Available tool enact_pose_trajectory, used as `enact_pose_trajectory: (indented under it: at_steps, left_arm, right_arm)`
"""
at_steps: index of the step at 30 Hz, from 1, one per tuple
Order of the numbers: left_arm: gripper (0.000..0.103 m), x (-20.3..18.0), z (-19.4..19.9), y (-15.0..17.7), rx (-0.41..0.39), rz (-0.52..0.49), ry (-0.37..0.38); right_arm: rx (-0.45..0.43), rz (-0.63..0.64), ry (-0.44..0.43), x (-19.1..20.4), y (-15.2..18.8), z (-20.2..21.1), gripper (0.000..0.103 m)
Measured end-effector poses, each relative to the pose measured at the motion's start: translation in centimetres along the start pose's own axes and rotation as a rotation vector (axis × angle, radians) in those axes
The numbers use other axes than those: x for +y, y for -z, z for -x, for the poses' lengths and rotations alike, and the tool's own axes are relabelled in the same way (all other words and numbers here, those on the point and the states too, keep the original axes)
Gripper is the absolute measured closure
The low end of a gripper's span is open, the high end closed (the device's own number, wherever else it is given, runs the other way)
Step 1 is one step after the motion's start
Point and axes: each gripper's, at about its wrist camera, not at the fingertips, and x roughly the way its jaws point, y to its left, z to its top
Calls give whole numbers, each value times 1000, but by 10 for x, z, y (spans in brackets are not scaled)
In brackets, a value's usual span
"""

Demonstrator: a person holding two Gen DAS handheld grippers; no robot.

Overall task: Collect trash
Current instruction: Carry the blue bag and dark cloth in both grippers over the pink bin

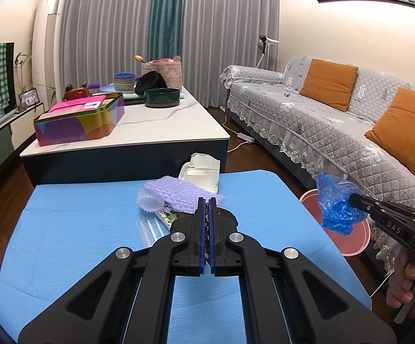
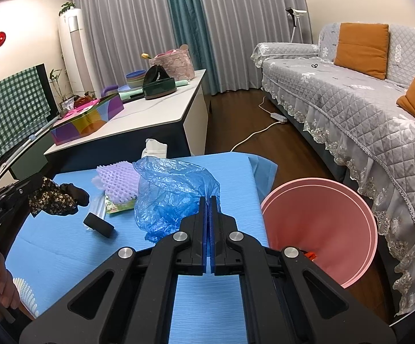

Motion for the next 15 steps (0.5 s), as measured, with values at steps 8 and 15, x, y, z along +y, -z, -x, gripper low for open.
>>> enact_pose_trajectory:
  at_steps: [8,15]
  left_arm:
    - [101,-6,-1,-3,0,-8,14]
    - [101,-24,-7,-5,4,-29,48]
  right_arm:
    - [-7,3,16,-9,-1,2,102]
    - [-14,-14,47,-23,-1,5,102]
